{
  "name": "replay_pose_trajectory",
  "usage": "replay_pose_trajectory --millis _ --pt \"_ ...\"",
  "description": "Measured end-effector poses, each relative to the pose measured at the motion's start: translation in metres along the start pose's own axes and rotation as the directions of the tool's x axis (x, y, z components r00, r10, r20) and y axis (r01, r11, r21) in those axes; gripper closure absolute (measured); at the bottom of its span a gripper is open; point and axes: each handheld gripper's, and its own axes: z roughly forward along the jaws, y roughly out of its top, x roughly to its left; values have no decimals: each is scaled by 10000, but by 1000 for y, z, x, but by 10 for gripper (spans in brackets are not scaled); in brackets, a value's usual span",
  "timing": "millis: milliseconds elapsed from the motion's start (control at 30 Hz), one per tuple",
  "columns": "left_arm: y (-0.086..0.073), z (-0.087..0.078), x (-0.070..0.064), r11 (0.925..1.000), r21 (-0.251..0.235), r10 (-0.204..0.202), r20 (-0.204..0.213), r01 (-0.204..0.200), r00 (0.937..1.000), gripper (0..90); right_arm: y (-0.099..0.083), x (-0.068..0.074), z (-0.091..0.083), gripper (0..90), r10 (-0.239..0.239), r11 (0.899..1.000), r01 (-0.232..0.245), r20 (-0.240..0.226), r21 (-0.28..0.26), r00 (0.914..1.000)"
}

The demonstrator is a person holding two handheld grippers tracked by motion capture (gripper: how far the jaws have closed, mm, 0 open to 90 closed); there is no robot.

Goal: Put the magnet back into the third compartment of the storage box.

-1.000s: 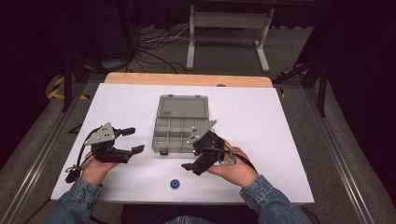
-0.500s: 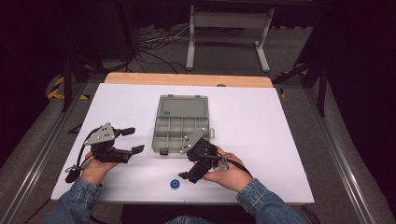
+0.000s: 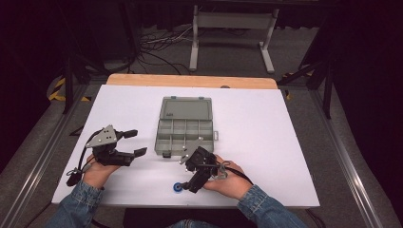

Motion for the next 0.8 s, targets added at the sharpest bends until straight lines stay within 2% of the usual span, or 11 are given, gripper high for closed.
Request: replay_pose_trajectory --millis 600,800 --pt "0 0 0 10000 -24 -32 46 32 10000 228 -4 10 25 128 71 9972 -25 -615 746 9981" --pt "0 0 0 10000 -28 -53 47 53 10000 228 -2 13 31 129 -21 9964 81 -715 849 9974"
